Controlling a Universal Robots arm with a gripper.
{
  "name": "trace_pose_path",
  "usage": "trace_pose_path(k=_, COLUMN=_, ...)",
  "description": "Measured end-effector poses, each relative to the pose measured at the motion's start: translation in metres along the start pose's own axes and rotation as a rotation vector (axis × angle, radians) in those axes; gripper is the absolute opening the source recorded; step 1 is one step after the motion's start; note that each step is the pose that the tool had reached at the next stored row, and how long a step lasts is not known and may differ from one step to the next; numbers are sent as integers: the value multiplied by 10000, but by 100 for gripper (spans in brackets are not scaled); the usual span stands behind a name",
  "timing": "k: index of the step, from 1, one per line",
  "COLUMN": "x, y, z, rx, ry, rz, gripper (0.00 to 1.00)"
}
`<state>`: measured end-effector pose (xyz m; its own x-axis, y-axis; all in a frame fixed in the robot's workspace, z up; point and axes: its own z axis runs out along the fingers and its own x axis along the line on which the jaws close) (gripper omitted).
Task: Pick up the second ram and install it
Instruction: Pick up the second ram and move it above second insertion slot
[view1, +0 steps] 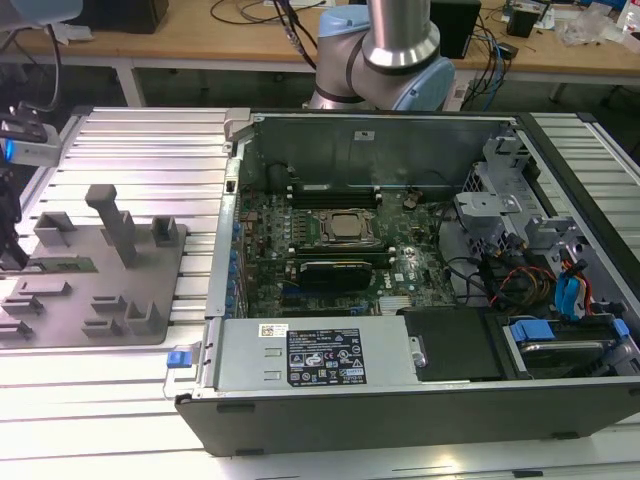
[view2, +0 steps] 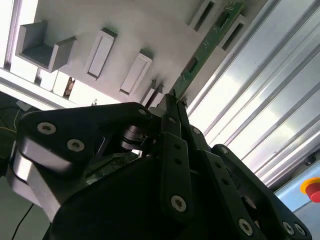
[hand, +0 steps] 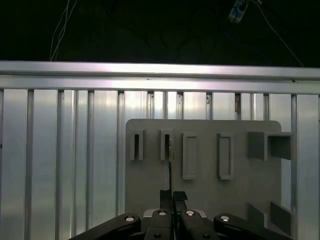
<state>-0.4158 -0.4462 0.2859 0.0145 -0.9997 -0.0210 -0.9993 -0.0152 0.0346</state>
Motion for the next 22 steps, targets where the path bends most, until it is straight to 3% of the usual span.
trace_pose_path(k=8, x=-2, y=3, z=-83, rx=-1, ry=-31, rz=-2, gripper=10)
trace_pose_path(k=22, x=-7, y=11, z=-319, rx=10, ry=-60, rz=-3, gripper=10)
